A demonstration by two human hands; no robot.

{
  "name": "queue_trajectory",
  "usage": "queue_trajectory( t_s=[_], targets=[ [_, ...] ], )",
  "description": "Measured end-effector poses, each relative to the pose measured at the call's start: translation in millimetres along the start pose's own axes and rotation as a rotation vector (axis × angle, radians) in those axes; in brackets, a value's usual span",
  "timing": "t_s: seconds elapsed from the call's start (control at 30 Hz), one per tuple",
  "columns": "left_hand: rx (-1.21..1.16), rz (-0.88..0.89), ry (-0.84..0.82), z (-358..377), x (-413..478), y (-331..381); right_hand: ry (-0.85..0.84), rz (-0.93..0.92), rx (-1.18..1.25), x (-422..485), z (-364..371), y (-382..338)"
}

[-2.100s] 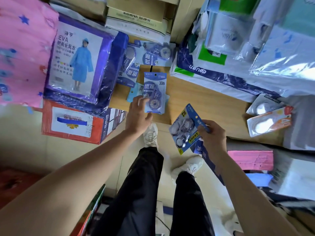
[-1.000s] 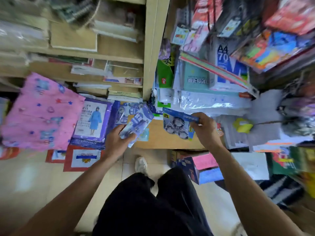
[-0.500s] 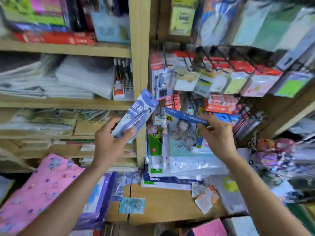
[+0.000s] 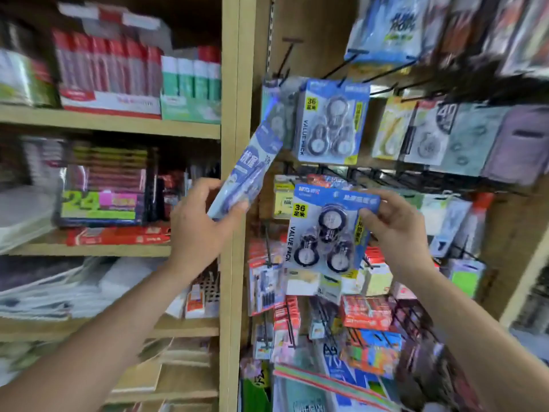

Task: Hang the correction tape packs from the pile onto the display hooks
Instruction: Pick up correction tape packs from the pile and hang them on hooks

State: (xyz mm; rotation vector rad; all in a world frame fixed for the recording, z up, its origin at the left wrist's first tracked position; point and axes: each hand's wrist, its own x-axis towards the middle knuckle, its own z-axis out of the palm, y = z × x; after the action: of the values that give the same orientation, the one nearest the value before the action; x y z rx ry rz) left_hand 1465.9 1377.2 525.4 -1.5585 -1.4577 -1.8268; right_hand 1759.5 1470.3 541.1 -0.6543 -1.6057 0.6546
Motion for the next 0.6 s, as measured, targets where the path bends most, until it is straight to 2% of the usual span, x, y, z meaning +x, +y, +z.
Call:
queue_trajectory(
  t_s=[0.17,0.3,0.4,0.6],
  targets=[
    [-0.006,0.105,0.134,18.1,63.0,15.2,0.039,-0.136,-0.04,55.6,-6.2,-48.6],
    [0.068,0.196,0.211,38.5,109.9,29.6,0.1,-0.15,-0.066,107.3,-12.6,-75.5],
    [0.15,0.348,0.274,57.2,138.5,24.8,0.146,-0.176,-0.144,141.8,-12.1,-85.7],
    [0.341,0.528,0.37,88.0,159.8,-1.1,0.142,-0.154,-0.269,194.0,-3.0,-85.6]
  ],
)
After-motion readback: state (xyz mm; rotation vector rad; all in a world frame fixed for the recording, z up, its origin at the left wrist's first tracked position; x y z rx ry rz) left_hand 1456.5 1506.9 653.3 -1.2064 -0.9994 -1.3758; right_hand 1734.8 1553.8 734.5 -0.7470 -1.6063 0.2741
